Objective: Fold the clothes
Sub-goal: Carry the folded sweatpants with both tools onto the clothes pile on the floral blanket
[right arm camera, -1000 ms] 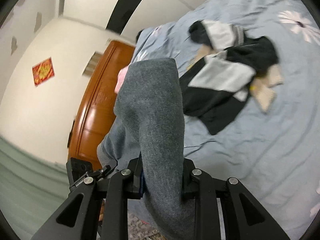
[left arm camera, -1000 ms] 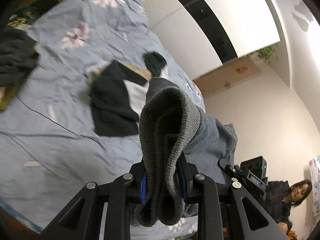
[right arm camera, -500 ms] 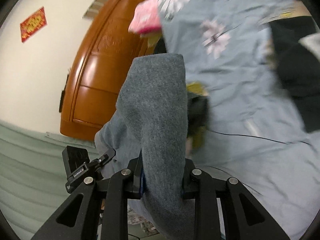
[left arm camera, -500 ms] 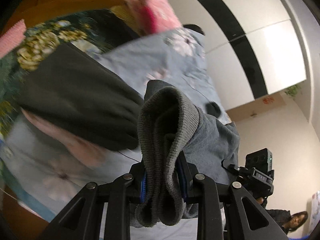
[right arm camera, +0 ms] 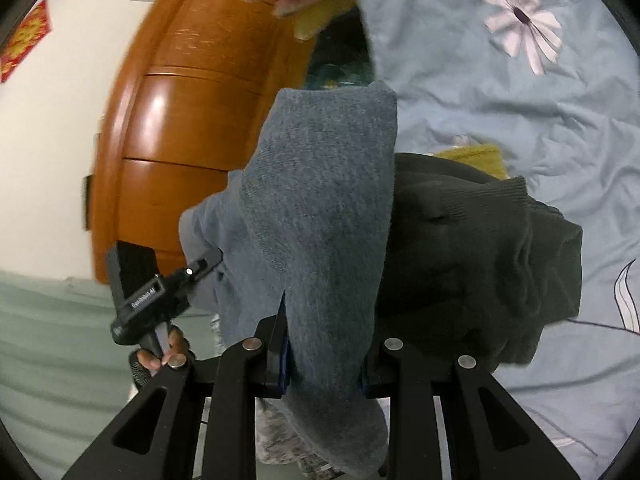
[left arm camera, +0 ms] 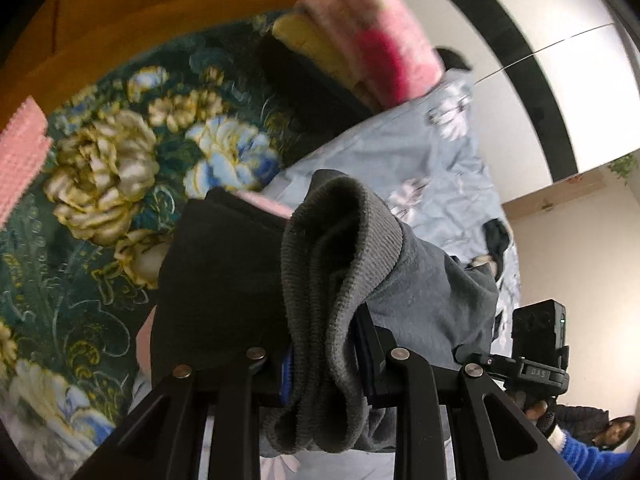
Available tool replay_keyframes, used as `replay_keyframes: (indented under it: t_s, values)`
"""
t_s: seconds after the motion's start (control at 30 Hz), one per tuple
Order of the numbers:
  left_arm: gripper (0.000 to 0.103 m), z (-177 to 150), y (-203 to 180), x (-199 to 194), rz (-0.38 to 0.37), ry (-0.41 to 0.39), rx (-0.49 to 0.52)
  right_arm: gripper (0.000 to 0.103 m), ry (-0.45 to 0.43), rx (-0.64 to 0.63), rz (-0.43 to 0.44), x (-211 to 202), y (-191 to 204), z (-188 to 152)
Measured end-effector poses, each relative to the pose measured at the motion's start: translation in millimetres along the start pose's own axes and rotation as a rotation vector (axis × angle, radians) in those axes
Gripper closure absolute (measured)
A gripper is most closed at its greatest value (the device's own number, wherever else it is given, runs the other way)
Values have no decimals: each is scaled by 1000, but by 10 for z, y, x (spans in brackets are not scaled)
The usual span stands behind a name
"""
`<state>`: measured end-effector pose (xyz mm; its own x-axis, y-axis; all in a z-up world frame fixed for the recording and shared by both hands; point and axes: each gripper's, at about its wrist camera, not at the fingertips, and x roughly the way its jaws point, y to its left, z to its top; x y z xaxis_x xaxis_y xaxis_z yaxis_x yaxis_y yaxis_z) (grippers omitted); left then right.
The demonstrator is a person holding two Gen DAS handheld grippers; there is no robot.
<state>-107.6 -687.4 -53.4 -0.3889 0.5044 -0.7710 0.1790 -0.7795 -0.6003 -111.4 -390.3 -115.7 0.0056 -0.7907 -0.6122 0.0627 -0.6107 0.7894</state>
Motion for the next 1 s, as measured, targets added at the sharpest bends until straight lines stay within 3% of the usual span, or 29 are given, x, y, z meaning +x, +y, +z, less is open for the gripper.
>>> replay_keyframes:
  t_s: [0.13,0.33,0.47,0.57,0.67,0.77,0.83,1.0]
  values:
    - [76,-1,300,445,-12,38,-58,77,-2,59,-26,176,-311,116]
    - [67,-14,403,402,-81,47,-109,74,32,4,-48,180,-308,163]
    - [58,-40,239,24,12,8,-52,65,38,-132,-158,-39,-100,183]
    - [54,-83,34,-318,86,-78,3,65,-17,-279,-304,-272,130,180]
    - [51,-140,-305,-460,159,-151,128,65,-74,-394,-354,-346,416,205]
    - [51,-156,-644,-262,183,-128,263,65,-81,-495,-350,-182,682,203]
    - [51,-156,-696,-57,190,-97,294,65,-67,-535,-357,-54,738,179]
    - [51,-172,-395,423,201,-24,208,65,-37,-486,-439,197,426,247]
